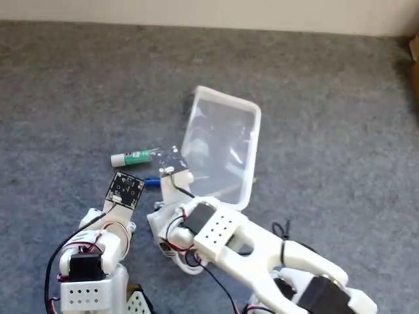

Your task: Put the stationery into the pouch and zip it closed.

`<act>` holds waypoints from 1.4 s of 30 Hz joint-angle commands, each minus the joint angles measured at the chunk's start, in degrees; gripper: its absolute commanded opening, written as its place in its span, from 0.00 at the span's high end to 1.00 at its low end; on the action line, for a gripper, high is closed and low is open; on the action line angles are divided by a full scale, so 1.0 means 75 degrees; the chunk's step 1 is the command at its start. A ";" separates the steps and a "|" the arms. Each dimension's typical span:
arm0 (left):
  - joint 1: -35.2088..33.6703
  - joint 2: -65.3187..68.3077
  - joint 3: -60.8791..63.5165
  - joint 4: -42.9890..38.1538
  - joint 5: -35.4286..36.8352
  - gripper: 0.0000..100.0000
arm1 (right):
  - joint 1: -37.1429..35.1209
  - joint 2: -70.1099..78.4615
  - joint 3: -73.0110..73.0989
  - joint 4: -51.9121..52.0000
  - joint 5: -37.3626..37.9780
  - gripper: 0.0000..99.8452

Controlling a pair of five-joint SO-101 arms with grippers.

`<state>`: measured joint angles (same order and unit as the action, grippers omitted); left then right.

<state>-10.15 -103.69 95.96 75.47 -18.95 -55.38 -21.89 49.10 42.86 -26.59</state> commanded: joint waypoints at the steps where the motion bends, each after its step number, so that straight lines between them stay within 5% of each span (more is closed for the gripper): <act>1: -0.0029 -0.0088 0.0158 0.0059 0.0070 0.91 | 0.0416 -0.0873 -0.0322 0.0967 -0.0012 1.00; 18: -0.0029 -0.0088 0.0158 0.0059 0.0070 0.91 | 0.1905 -0.1049 -0.0275 0.2092 0.2497 1.00; 42: -0.0029 -0.0088 0.0158 0.0059 0.0070 0.91 | 0.1999 -0.1131 -0.0311 0.2092 0.4103 1.00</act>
<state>-10.15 -103.69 95.96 75.47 -18.95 -41.23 -26.90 49.10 58.15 2.24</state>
